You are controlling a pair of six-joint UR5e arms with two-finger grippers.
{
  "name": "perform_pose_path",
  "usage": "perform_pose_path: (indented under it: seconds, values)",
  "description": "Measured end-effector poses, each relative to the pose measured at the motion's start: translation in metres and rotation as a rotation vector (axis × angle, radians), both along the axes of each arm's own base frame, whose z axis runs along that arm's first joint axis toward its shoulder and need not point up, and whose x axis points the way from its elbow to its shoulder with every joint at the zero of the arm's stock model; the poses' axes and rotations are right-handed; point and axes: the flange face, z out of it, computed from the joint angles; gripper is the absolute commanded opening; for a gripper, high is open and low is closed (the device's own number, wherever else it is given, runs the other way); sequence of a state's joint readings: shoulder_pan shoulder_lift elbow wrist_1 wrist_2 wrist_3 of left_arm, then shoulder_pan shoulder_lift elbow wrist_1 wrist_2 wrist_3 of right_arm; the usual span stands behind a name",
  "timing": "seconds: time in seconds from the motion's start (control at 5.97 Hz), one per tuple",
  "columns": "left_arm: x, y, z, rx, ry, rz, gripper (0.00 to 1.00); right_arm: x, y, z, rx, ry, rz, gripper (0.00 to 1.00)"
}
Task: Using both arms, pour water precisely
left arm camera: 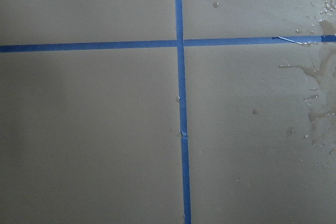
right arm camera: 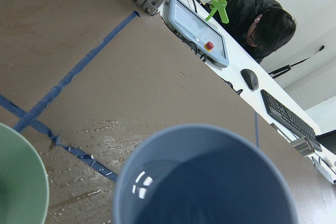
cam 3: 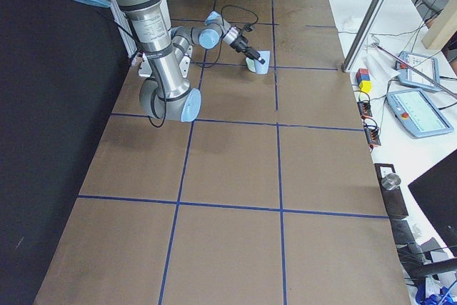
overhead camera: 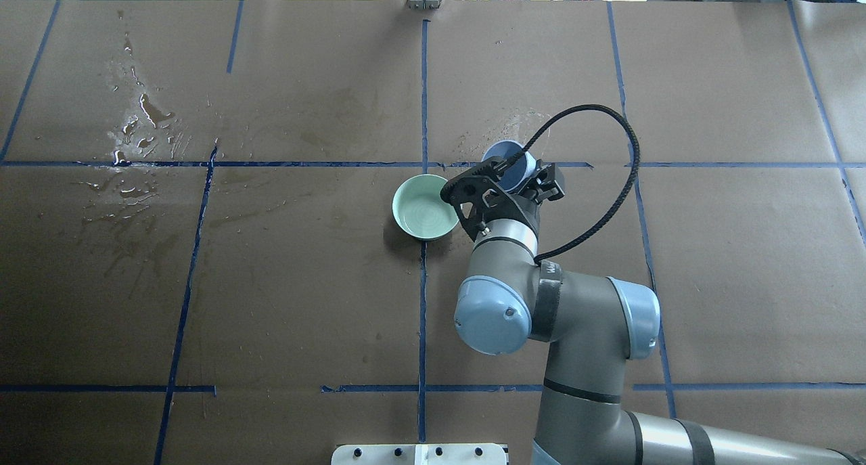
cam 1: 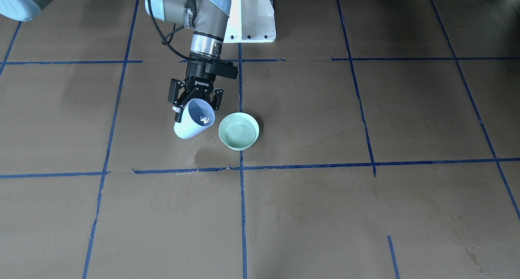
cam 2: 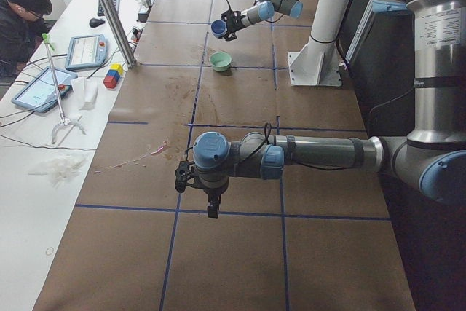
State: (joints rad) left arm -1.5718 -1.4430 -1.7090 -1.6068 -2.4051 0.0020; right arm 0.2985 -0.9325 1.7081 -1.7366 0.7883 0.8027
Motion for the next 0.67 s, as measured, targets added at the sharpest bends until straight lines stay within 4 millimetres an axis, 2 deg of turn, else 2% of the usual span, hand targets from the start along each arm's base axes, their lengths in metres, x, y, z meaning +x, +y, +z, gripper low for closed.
perform_pose_path:
  seconds: [0.33, 0.67]
  values:
    - [0.0, -0.002, 0.006, -0.01, 0.001, 0.002, 1.0, -0.011, -0.002, -0.01, 0.041, 0.107, -0.062, 0.0]
    - [0.001, -0.002, 0.007, -0.013, 0.002, 0.002, 1.0, -0.029, -0.004, -0.008, 0.051, 0.167, -0.075, 0.0]
